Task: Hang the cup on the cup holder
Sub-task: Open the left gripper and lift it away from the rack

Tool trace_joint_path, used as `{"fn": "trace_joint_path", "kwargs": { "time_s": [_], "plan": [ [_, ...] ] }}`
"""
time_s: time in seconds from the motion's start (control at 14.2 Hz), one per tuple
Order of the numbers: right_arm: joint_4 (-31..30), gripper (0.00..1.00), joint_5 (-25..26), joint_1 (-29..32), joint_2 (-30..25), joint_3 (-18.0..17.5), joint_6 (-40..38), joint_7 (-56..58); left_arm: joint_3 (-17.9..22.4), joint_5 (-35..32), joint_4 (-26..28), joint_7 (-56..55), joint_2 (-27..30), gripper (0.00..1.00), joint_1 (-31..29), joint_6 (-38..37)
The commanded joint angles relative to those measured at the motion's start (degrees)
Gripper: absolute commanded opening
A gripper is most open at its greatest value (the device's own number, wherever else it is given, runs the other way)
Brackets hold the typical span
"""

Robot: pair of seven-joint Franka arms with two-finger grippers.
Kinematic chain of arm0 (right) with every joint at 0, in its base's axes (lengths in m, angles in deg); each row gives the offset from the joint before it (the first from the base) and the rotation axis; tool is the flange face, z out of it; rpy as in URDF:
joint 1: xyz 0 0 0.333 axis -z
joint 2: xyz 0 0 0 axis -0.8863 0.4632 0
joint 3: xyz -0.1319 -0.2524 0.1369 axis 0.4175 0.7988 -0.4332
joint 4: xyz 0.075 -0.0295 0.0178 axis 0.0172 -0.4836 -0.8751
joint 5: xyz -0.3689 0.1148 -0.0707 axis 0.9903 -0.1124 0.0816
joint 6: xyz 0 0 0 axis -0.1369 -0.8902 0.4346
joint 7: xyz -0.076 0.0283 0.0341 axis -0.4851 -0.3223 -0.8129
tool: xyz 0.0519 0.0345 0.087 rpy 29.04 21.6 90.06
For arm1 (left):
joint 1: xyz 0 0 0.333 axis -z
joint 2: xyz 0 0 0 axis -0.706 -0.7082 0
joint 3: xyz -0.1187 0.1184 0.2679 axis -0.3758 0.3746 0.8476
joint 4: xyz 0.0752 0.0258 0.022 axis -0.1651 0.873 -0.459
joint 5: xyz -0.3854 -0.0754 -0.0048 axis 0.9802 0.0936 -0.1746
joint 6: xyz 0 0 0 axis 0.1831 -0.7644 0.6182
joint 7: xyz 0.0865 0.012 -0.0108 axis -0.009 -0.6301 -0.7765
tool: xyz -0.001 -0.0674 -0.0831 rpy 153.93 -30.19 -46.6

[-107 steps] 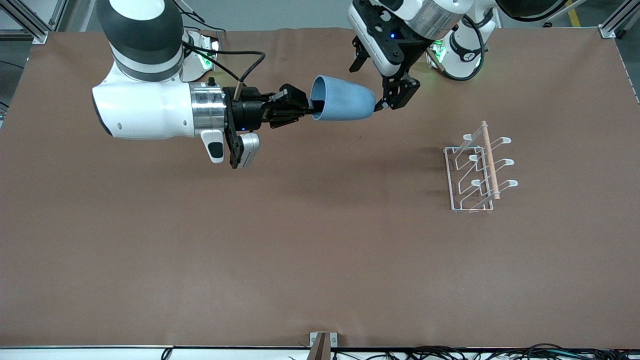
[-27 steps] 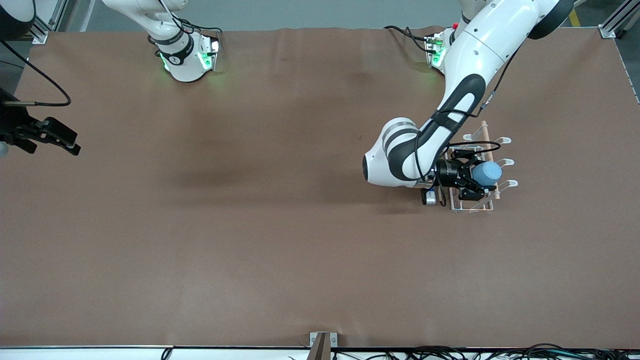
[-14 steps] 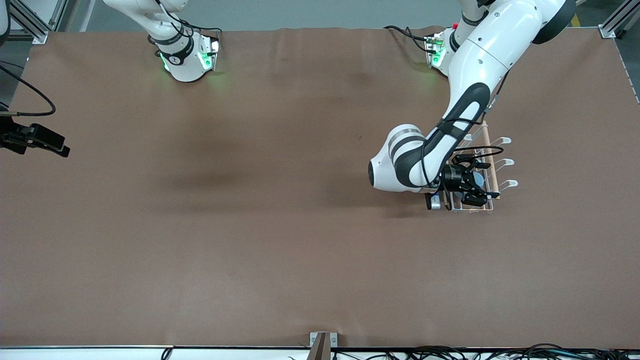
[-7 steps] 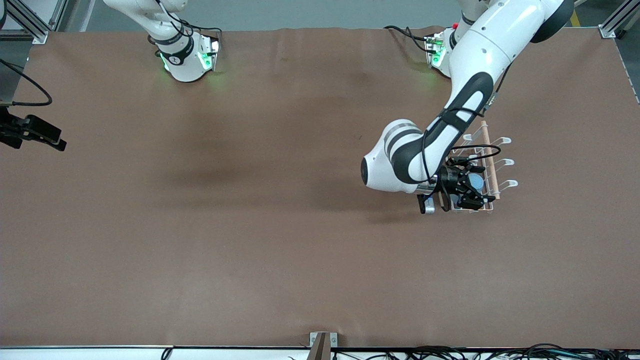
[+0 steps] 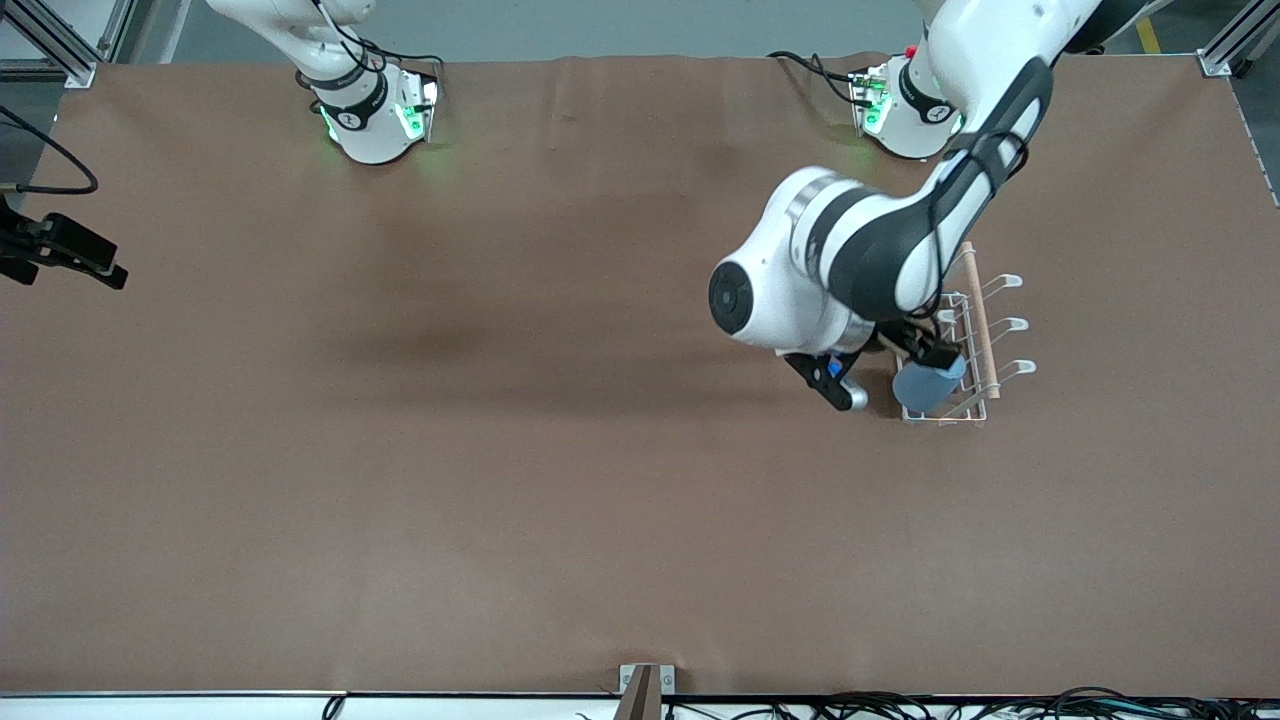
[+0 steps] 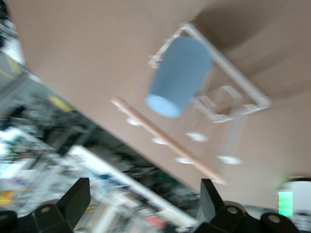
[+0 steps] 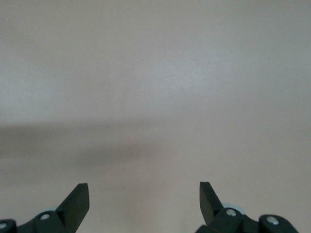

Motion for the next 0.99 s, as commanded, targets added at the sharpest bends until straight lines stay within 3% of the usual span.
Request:
{"fn": "trace_joint_path", "kwargs": {
  "time_s": [0.0, 0.35, 0.92],
  "plan": [
    [-0.76, 1.00, -0.86, 0.11, -1.04, -0.89, -0.12, -0.26, 0.03, 10.76, 0.60, -7.01, 6.68, 1.00, -2.63, -0.50],
    [-1.02, 1.00, -0.86, -1.30, -1.13, -0.98, -0.20, -0.26, -0.24, 24.92, -0.37, -8.69, 14.94, 1.00, -11.07, -0.60],
    [-1.55, 1.00, -0.86, -1.92, -1.48, -0.89, -1.35, -0.52, 0.02, 27.23, -4.15, -10.53, 22.16, 1.00, -19.78, 0.63]
  ]
}}
